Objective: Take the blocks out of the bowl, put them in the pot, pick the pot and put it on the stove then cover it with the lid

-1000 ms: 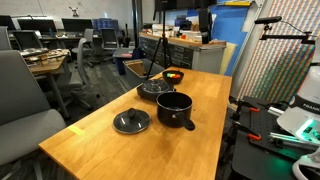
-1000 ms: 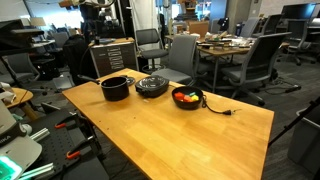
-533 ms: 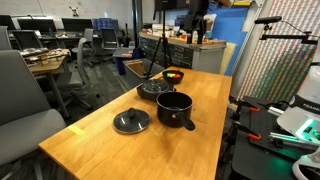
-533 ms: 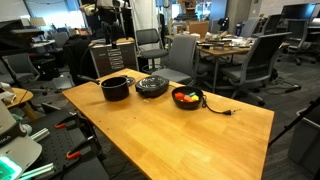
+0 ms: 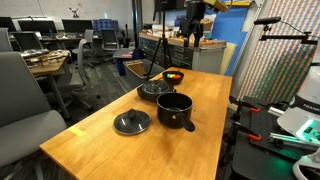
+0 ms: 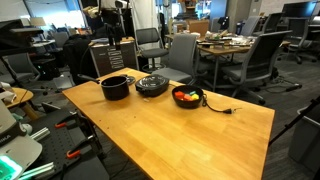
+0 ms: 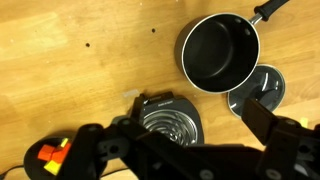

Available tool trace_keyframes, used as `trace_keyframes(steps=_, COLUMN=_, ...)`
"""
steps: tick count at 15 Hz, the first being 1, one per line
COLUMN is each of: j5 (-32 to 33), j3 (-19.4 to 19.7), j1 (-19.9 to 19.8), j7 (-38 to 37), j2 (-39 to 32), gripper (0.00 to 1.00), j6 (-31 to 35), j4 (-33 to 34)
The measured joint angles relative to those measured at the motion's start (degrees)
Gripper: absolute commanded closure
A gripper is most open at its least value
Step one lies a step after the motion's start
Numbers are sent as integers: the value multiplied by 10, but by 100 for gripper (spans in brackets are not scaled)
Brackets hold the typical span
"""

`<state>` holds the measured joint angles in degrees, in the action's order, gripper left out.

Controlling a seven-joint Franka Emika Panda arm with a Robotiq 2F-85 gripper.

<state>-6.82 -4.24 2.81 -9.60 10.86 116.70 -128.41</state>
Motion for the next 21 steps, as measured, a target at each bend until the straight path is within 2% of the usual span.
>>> trace_keyframes(steps=2, j5=0, j3=12, j1=-9, j7=1, j2=-21, gripper=0, j6=57, j4=2)
trace_keyframes(steps=4, j5=-6, j3=41, j1=-30, j7=4, j2=-55, gripper=0, j6=109, j4=15)
trace_keyframes(steps=6, j5=-13, j3=72, j1=-56, j7=8, j2=-97, gripper=0, j6=134, j4=38)
trace_keyframes(steps=9, j5=-14, j3=105, j1=-90, j7=10, j2=-182, gripper=0, j6=137, j4=96)
trace_keyframes(steps=11, j5=-24, j3=113, j1=-108, j7=12, j2=-251, gripper=0, j6=134, j4=147)
trace_keyframes(steps=13, j5=-57, j3=110, j1=-120, j7=38, j2=-312, gripper=0, j6=95, j4=203)
trace_keyframes(steps=15, j5=-63, j3=109, j1=-121, j7=42, j2=-338, gripper=0, j6=80, j4=234)
trace_keyframes(steps=18, j5=-61, j3=107, j1=-121, j7=38, j2=-342, gripper=0, j6=76, j4=240)
trace_keyframes(steps=21, j5=-57, j3=112, j1=-121, j7=7, j2=-366, gripper=0, j6=109, j4=247)
